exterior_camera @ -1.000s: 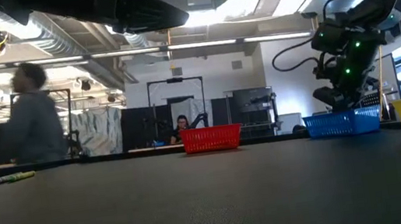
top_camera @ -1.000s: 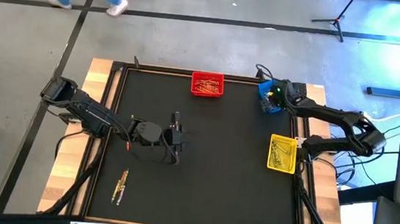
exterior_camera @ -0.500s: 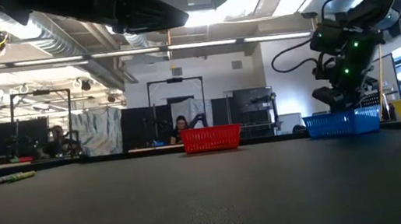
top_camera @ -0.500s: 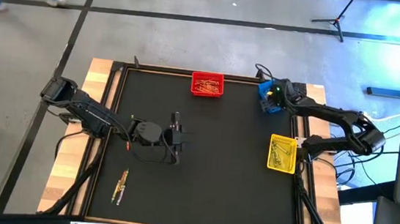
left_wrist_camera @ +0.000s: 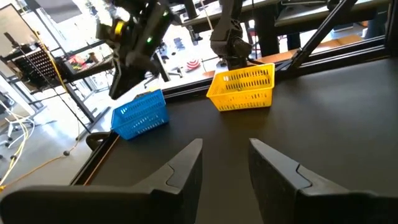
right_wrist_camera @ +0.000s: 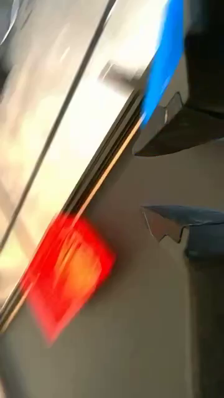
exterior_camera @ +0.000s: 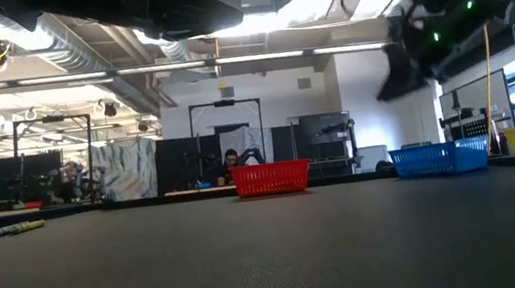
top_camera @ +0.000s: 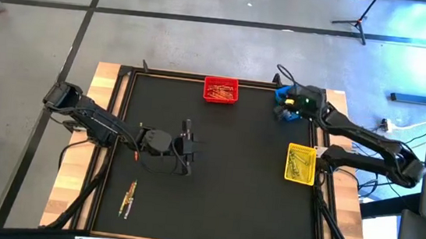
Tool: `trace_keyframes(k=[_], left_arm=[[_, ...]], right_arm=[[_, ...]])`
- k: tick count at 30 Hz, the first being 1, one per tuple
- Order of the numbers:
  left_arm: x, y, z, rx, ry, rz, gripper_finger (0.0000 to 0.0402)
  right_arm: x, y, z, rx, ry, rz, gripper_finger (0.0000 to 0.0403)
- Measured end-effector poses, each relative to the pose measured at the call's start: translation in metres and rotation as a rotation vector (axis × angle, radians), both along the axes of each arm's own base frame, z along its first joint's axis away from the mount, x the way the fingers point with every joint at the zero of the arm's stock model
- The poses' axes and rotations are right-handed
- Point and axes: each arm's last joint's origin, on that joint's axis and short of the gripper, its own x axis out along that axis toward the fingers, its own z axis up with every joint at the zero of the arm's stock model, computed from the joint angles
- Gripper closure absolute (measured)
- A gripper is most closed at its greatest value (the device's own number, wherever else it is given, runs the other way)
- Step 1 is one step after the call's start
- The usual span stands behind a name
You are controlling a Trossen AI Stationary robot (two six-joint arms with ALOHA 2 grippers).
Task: Sort crayons
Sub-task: Put the green crayon into the yellow bin
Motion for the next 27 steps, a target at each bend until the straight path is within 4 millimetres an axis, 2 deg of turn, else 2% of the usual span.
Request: trace_keyframes(k=[5,14,20,27], left_arm=[[0.0,0.0,-0.001,-0.01,0.004,0.003,0.0282],[-0.001,0.002,-0.004,0.0,0.031,0.051,0.0282],[-0.001,0.002,-0.004,-0.019,0.025,0.069,0.0282],[-0.002,0.003,-0.004,-0.014,0.025,0.116,0.0282]], right_arm=[[0.025,0.032,0.017,-0.076,-0.141,0.214,0.0269],[0.063,0.091,0.029,-0.181,-0.302,0.515,0.0269],[0.084,0.117,0.019,-0.205,-0.327,0.637,0.0269],[0.104,0.132,0.003,-0.185,-0.366,0.701,0.0269]])
